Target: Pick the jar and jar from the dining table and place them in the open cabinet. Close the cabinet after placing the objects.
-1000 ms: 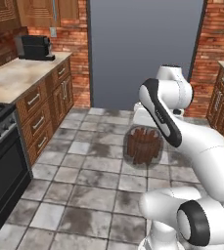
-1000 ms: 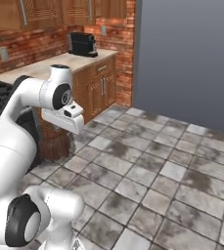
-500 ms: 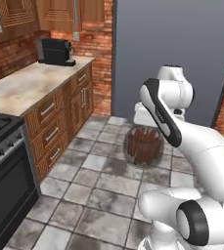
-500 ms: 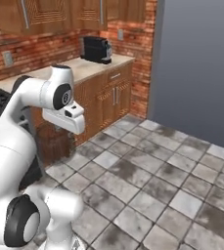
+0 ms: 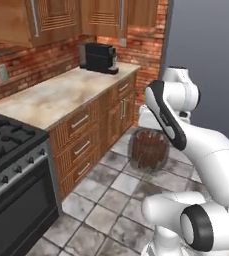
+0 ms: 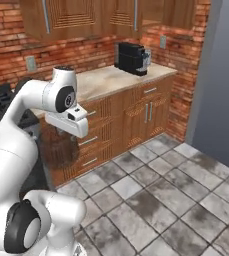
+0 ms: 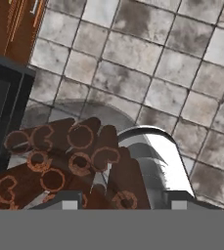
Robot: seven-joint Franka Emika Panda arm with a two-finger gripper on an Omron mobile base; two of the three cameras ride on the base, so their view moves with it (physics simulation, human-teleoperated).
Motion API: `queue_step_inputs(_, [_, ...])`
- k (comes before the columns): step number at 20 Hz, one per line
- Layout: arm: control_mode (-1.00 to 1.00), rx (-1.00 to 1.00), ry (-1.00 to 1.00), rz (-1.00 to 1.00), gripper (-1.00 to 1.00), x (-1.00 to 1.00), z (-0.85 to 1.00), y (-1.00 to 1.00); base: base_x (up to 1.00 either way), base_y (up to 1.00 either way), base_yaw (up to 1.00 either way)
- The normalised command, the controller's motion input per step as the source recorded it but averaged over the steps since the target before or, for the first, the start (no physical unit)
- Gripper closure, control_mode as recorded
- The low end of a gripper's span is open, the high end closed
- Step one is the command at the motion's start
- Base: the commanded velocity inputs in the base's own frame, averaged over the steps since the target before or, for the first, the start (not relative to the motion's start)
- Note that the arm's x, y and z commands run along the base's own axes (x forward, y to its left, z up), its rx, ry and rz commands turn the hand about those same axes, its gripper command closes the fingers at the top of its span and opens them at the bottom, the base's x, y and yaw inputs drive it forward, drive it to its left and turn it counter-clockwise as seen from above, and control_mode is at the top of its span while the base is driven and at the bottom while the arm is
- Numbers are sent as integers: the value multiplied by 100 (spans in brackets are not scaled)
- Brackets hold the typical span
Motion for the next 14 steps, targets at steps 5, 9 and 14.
queue_step_inputs(5, [100,0,0,0,100,0,0,0,100,-11,60])
queue_step_inputs(9, [100,0,0,0,100,0,0,0,100,-31,43])
queue_step_inputs(14, [100,0,0,0,100,0,0,0,99,-68,47])
